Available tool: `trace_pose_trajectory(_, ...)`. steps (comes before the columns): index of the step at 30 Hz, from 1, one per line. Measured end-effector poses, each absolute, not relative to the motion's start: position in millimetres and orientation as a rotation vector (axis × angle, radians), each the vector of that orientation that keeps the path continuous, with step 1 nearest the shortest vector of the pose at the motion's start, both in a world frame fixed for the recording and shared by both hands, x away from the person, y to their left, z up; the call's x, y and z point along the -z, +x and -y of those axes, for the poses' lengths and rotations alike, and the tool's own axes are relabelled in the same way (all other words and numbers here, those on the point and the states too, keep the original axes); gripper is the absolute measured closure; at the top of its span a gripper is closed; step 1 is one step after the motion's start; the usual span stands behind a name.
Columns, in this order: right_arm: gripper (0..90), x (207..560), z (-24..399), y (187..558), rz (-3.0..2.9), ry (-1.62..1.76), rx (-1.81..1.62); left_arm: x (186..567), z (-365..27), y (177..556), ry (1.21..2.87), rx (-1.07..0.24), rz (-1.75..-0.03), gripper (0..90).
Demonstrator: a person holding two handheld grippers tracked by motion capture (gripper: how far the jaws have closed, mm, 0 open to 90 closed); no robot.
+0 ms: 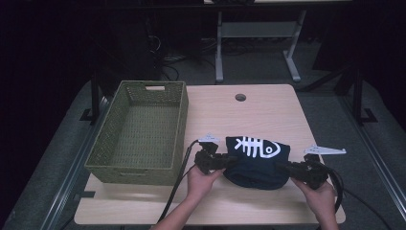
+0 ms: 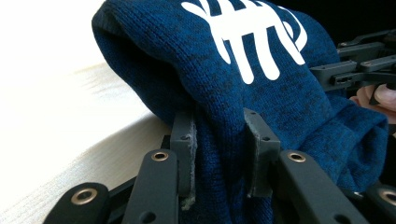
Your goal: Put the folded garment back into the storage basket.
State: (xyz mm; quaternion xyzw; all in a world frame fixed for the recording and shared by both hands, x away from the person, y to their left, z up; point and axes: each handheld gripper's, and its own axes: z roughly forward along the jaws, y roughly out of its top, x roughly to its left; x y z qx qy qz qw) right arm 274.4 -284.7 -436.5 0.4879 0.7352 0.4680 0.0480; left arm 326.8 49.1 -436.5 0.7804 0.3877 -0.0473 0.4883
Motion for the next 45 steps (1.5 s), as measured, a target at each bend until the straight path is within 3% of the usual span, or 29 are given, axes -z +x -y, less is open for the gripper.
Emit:
trace_pose_trajectory(22, 72.1, 371, 267, 262, -2.228, 1.364, -1.51, 372, -76, 311, 1.867, 0.062, -0.876, 69.5)
trace_pose_trajectory(45, 72.4, 344, 235, 284, -2.25, 1.314, -1.585, 337, -114, 322, 1.85, 0.027, -0.894, 69.7)
